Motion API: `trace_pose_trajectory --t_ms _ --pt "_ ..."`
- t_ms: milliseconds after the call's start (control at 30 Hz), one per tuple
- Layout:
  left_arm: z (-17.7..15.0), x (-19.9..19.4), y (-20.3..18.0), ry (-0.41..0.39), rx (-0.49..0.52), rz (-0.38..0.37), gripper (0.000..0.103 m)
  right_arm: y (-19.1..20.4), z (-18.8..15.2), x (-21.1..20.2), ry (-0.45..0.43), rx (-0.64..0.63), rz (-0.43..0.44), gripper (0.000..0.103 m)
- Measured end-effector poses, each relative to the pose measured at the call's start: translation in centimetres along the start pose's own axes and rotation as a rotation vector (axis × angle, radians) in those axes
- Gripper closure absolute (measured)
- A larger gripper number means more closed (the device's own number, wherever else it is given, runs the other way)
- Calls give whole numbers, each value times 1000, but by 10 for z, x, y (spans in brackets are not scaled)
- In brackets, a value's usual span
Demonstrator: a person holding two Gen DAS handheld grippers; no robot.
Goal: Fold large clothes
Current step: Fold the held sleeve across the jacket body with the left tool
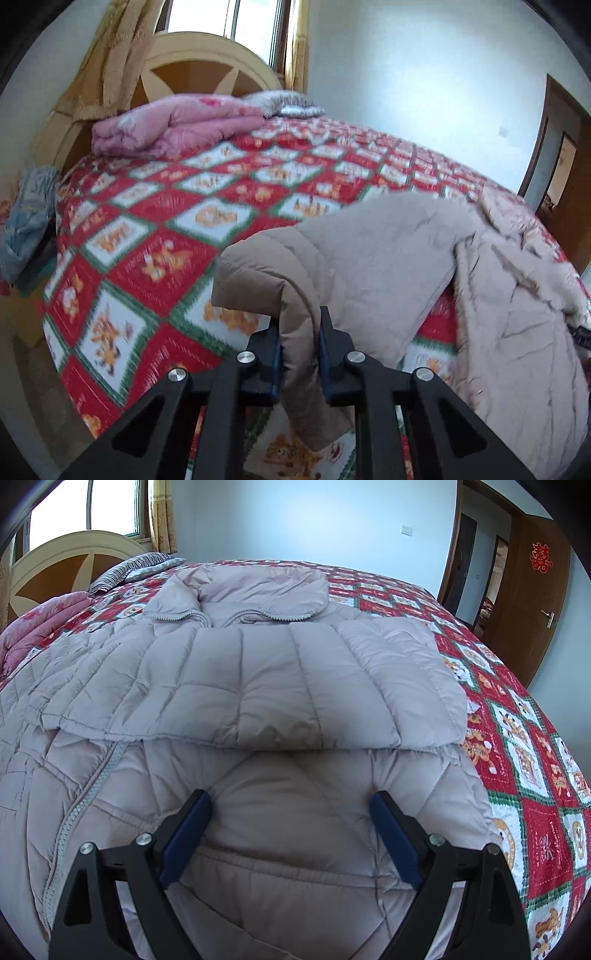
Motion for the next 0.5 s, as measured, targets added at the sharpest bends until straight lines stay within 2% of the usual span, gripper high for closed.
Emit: trace_pose_trajectory --t_ms 167,300,400,500 --pt "58 -25 -29 -103 64 -43 88 -1 2 -6 -8 6 18 12" --pt "110 -44 -73 -195 140 -94 88 -11 9 -27 -54 11 7 12" --pt "136 -53 -122 -241 200 -166 88 -23 14 -40 -81 6 -32 12" --pt "146 -55 -186 -262 271 -256 88 -36 14 -45 -84 25 -52 12"
Point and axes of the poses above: each gripper's, at about its wrist camera, not at the fingertips, and x roughly the way its jaws point, y to its left, z to its top, the point moved 8 cm from there along x, roughly the way its jaws point, and after that the axes turned 6 degrees about -x, right-handed, at the moved point
